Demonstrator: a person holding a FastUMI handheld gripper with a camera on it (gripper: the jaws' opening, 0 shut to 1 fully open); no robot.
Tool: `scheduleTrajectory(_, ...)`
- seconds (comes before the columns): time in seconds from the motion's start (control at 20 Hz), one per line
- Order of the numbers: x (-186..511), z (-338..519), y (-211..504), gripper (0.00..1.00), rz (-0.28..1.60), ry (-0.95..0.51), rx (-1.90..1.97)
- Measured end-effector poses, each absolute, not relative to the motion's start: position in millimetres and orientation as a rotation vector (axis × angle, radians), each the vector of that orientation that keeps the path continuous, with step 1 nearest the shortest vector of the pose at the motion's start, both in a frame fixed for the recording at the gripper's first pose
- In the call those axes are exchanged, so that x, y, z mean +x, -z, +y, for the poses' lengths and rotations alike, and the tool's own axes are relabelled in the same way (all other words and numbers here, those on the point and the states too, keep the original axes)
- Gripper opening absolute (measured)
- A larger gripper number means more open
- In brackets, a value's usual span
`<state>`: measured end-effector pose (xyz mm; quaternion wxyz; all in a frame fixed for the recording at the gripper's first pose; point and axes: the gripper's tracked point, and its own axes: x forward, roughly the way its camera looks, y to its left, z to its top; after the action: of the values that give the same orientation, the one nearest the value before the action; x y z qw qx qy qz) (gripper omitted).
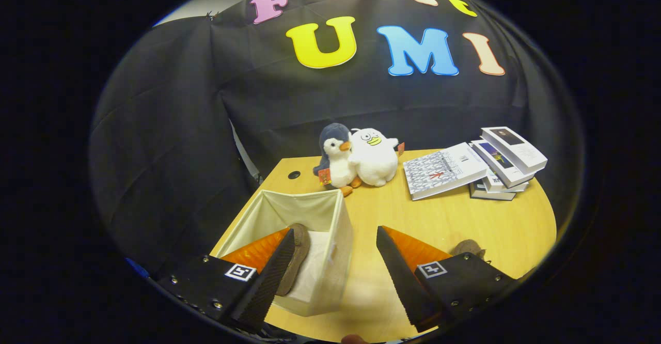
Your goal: Open the storage box then place both shoes into the box .Put the left shoe in first, then the right shoe, with the right side of both shoes facing outward in a uniform manner.
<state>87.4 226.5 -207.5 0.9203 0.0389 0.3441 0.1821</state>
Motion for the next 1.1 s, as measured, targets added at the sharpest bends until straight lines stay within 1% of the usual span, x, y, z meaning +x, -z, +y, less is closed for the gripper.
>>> scheduleTrajectory(0.45, 87, 123, 222, 0.98, 0.733, -0.273, 0.124)
scheduleTrajectory(0.7, 80, 70, 237, 0.98, 0.754, -0.225, 0.087)
scheduleTrajectory(1.1, 64, 1, 285, 0.98, 0.84, -0.183, 0.042)
